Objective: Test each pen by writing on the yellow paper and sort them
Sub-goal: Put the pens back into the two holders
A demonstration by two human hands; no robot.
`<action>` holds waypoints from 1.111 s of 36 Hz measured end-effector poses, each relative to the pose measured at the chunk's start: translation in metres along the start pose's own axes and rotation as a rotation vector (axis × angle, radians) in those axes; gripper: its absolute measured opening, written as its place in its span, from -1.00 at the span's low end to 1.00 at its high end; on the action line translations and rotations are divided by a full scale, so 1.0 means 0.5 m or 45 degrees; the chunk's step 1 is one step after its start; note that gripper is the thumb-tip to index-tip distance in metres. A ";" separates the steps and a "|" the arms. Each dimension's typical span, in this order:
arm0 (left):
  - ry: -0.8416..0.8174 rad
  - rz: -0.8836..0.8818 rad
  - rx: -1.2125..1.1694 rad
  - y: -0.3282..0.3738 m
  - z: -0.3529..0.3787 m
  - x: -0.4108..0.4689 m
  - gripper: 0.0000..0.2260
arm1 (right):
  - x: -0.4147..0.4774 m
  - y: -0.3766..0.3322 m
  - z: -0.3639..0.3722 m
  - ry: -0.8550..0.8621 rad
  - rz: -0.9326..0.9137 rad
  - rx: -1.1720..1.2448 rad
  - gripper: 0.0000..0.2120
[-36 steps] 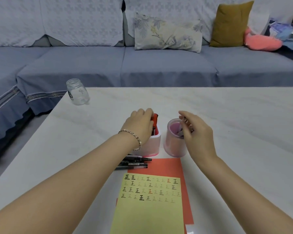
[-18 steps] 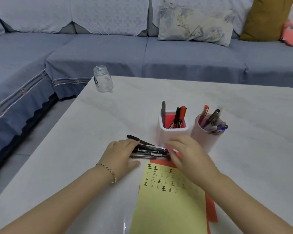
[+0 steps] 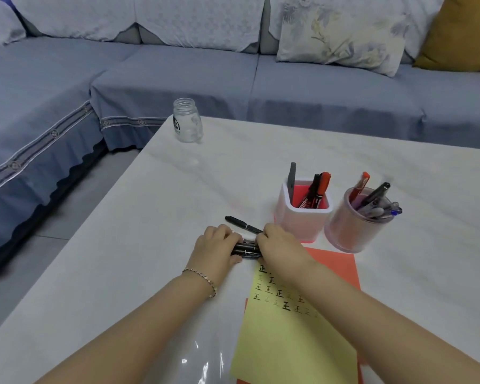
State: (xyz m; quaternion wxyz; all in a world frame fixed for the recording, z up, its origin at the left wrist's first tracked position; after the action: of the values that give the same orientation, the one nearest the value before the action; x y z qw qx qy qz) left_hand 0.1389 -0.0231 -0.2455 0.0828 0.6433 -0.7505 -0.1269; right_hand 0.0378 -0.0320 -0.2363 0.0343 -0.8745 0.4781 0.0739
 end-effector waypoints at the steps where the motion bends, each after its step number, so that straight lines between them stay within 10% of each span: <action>1: 0.011 0.019 0.064 0.003 0.001 -0.003 -0.67 | -0.002 -0.005 -0.006 0.057 -0.029 -0.059 -0.79; 8: 0.082 0.058 -0.099 0.029 -0.035 -0.022 -0.80 | -0.030 -0.002 -0.040 0.244 -0.104 -0.095 -0.67; 15: 0.090 -0.392 -1.687 0.045 -0.085 -0.047 -0.91 | -0.115 0.024 -0.054 0.026 -0.012 0.979 -0.85; 19: -0.055 -0.415 -1.958 0.092 -0.086 -0.055 -0.95 | -0.160 0.021 -0.055 -0.026 0.022 1.323 -0.88; 32: -0.005 0.000 -1.639 0.183 -0.143 -0.054 -0.82 | -0.196 0.083 -0.169 0.399 0.167 1.233 -0.95; 40: 0.083 -0.032 -0.357 0.043 -0.068 -0.031 -0.59 | -0.185 0.183 -0.292 1.243 0.345 1.280 -0.95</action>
State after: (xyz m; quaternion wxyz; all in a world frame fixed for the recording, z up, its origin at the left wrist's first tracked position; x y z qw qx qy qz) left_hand 0.1307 -0.0078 -0.2063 0.1944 0.6385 -0.7142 -0.2106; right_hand -0.0742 -0.0236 -0.0762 0.2058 -0.6190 0.5195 -0.5518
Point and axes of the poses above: each hand's wrist, its own x-axis towards the middle knuckle, its own z-axis out of the palm, y = z × x, the point moved 7 cm from there along x, towards the middle knuckle, and after that the axes turned 3 degrees about -z, right-handed, at the moved point
